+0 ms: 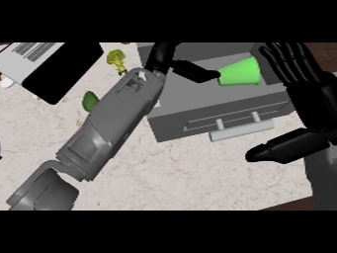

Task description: Pick up the cup, place it into the drawer and close the drawer

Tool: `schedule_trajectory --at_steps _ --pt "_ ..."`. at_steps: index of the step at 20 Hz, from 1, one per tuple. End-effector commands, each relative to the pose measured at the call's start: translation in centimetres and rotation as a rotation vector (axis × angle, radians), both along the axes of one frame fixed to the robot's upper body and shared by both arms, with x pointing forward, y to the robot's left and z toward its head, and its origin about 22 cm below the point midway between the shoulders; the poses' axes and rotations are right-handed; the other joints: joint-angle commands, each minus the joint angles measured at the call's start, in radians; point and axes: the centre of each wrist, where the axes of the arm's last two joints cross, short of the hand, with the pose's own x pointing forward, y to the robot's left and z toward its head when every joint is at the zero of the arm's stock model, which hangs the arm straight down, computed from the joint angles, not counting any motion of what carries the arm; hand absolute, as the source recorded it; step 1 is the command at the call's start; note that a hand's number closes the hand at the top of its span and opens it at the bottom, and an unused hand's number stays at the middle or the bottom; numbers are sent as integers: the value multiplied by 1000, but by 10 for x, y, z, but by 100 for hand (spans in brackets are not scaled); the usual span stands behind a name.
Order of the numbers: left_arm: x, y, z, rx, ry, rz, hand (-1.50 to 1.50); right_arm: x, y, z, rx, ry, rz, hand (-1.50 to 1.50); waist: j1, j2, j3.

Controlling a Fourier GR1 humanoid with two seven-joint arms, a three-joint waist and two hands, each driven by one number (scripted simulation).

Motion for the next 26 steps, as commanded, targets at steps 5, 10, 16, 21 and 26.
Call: schedule_trajectory --at_steps 5,10,16,21,26 --pt "0 -12 31 -258 -81 -60 -150 1 31 0 -52 30 379 150 11 -7 -1" --pt "0 -5 20 -327 -126 5 -150 -5 17 -2 -419 144 437 150 56 -21 -3" --pt "1 2 7 -343 -113 73 -150 -23 7 -10 -689 139 294 -150 116 -35 -1" --pt "-2 1 7 -407 -114 44 -150 -17 3 -55 -796 175 143 -150 182 -43 0" --pt "-6 27 -26 -442 -110 45 -150 -12 29 -118 -915 264 159 -150 222 -44 -1"
